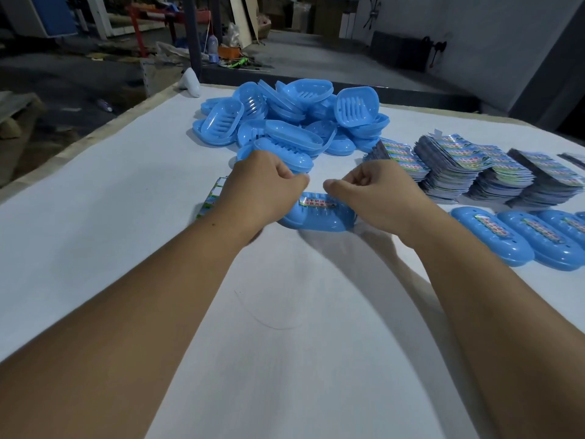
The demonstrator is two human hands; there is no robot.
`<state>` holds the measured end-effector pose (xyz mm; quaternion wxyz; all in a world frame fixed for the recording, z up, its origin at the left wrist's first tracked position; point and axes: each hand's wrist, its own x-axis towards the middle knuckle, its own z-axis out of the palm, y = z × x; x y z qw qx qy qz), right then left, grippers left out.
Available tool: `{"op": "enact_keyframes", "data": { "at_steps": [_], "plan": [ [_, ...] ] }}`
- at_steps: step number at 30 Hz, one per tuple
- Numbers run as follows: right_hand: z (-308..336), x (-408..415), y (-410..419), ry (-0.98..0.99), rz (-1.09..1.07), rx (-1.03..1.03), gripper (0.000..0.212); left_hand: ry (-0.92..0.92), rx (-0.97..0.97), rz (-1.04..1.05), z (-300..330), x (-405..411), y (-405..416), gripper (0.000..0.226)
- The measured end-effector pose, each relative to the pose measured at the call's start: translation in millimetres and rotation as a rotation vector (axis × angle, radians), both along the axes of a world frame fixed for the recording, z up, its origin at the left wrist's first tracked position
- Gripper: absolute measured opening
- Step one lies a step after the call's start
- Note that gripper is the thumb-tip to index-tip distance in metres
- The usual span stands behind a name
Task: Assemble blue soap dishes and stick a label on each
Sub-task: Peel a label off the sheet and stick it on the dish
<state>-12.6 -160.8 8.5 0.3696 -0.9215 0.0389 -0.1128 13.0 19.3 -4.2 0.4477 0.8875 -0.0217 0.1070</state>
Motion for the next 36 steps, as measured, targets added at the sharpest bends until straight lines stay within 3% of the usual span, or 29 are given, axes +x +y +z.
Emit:
{"op": "enact_keyframes", "data": {
  "at_steps": [1, 5, 8, 11, 17, 20, 24, 36],
  "plan": [
    [1, -2, 0, 0.000, 0.061, -0.014, 0.033, -0.024, -0.005, 0.019, 2, 1, 1, 0.029],
    [-4, -9, 5, 0.076, 0.299, -0.199, 0.074, -0.081, 0.019, 0.046, 8, 3, 5, 0.027],
    [-9, -13, 11, 0.063, 0.300, -0.218, 0.077, -0.112, 0.045, 0.059, 10, 1, 6, 0.024],
    [-7, -18, 7, 0.035, 0.204, -0.286, 0.077, -0.134, 0.078, 0.070, 10, -3, 5, 0.024],
    [0, -40, -27, 0.087, -0.226, -0.520, 0.064, -0.131, 0.067, 0.066, 10, -10, 7, 0.024],
    [-2, -59, -42, 0.106, -0.295, -0.599, 0.057, -0.135, 0.090, 0.067, 9, -10, 7, 0.024],
    [-5, -79, -49, 0.113, -0.379, -0.692, 0.063, -0.131, 0.128, 0.043, 8, -12, 6, 0.024],
    [-13, -88, -79, 0.067, -0.582, -0.532, 0.064, -0.109, 0.146, 0.001, 14, -23, 4, 0.024]
  ]
}}
